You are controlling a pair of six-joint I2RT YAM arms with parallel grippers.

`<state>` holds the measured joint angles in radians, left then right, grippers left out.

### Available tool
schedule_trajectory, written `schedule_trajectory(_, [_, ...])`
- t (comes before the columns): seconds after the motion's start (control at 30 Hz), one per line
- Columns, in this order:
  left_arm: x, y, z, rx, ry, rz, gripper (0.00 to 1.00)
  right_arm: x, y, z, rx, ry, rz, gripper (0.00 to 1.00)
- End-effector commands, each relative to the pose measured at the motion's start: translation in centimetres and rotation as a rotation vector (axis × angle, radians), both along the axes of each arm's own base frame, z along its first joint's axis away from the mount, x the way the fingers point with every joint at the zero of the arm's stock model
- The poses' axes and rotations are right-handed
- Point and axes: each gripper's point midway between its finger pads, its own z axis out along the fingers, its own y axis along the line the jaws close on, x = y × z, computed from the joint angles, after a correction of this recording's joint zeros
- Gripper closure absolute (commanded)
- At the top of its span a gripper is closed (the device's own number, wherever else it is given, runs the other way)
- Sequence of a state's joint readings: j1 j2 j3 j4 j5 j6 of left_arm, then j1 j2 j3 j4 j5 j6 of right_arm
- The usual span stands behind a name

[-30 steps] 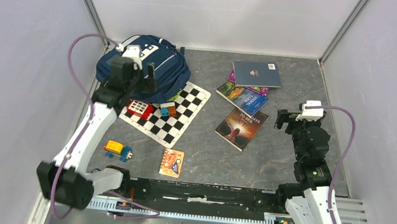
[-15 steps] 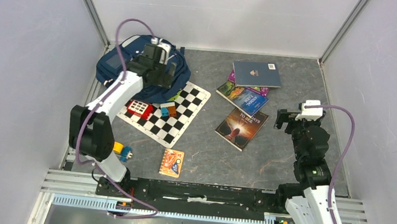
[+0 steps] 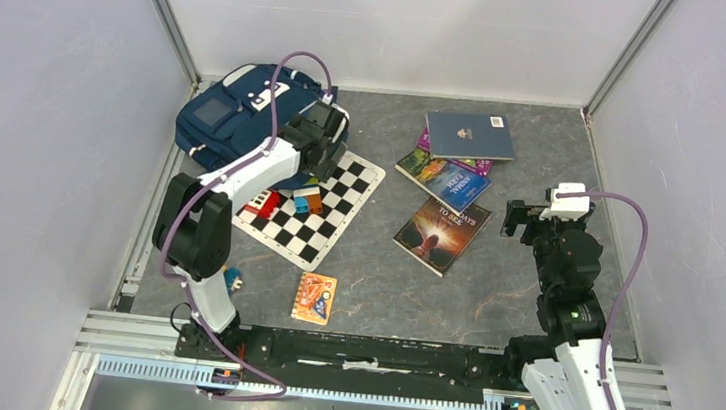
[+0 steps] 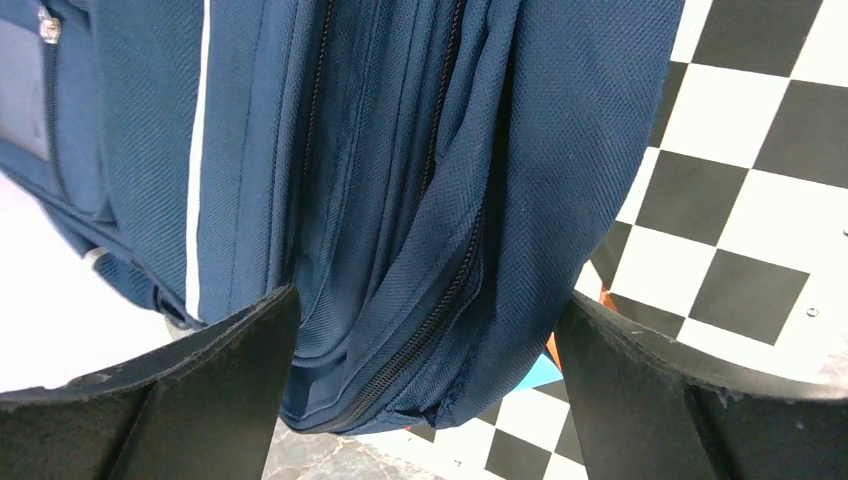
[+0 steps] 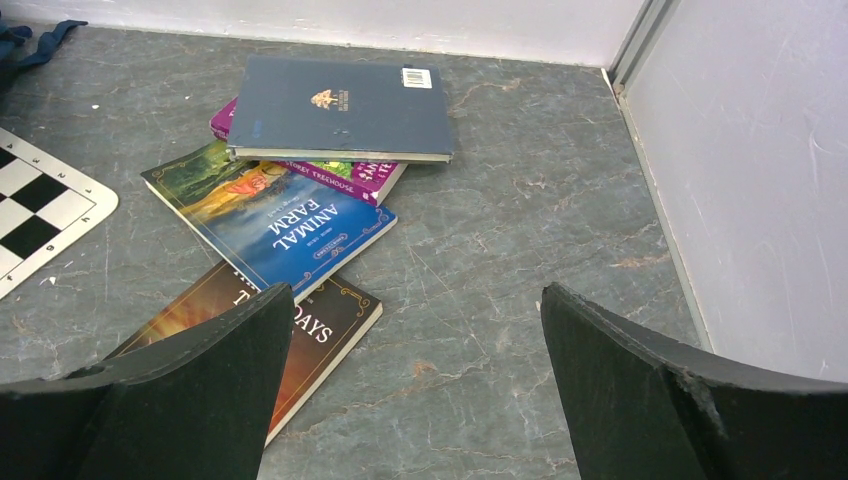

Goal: Pack the student bag
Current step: Pick up the student bag at the corner of the board.

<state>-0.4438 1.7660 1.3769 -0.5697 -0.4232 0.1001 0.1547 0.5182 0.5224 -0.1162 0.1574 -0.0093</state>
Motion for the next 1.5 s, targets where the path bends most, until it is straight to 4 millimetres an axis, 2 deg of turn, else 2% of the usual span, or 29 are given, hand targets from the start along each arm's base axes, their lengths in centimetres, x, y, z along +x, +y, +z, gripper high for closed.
schedule_trajectory(0.0, [1.0,1.7,0.8,0.179,-0.084,0.064,0.00,0.0,0.2,1.8,-0.005,-0.048,0.015,0.02])
schedule_trajectory(0.07, [1.1,2.2,0.7,0.207,-0.089,0.093,0.01,0.0,0.2,1.8,-0.004,-0.046,0.016,0.02])
schedule_trajectory(0.1, [1.2,2.3,0.7,0.213,-0.093,0.104,0.07,0.0,0.2,1.8,-0.004,-0.046,0.015,0.02])
schedule_trajectory(0.13, [1.2,2.4,0.9,0.214,-0.100,0.112,0.16,0.0,0.2,1.8,-0.004,-0.046,0.016,0.02])
schedule_trajectory(0.23, [1.2,2.6,3.0,0.187,-0.156,0.150,0.64,0.0,0.2,2.0,-0.006,-0.049,0.014,0.02])
schedule_trajectory(0.3, [1.2,2.7,5.4,0.145,-0.225,0.161,0.86,0.0,0.1,2.1,-0.009,-0.047,0.014,0.02])
schedule_trajectory(0.37, [0.8,2.9,8.5,0.089,-0.318,0.169,0.98,-0.1,0.1,2.5,-0.010,-0.046,0.014,0.02])
schedule_trajectory(0.6, [-0.5,2.9,20.8,-0.089,-0.600,0.129,0.98,-0.5,0.4,4.4,0.003,-0.059,0.027,0.02])
schedule_trajectory(0.7, [-0.2,2.8,24.8,-0.090,-0.643,0.111,0.98,-0.7,0.6,5.0,0.011,-0.071,0.039,0.02])
schedule_trajectory(0.83, [0.7,3.8,30.2,-0.018,-0.747,0.135,0.98,-0.9,0.5,5.1,0.009,-0.071,0.040,0.02])
schedule_trajectory(0.97, [1.4,4.5,34.8,0.040,-0.827,0.164,0.98,-1.1,0.4,5.1,0.003,-0.068,0.037,0.02])
schedule_trajectory(1.1, [1.8,5.1,38.8,0.071,-0.910,0.196,0.98,-1.3,0.4,5.2,-0.004,-0.070,0.039,0.02])
schedule_trajectory(1.2, [1.7,5.0,40.9,0.053,-0.969,0.196,0.98,-1.4,0.4,5.1,-0.006,-0.069,0.039,0.02])
schedule_trajectory(1.37, [1.7,4.1,42.7,-0.005,-1.010,0.171,0.98,-1.4,0.5,4.9,-0.008,-0.061,0.046,0.02])
schedule_trajectory(1.47, [2.0,2.4,42.9,-0.027,-1.009,0.111,0.98,-1.4,0.7,4.7,-0.008,-0.057,0.060,0.02])
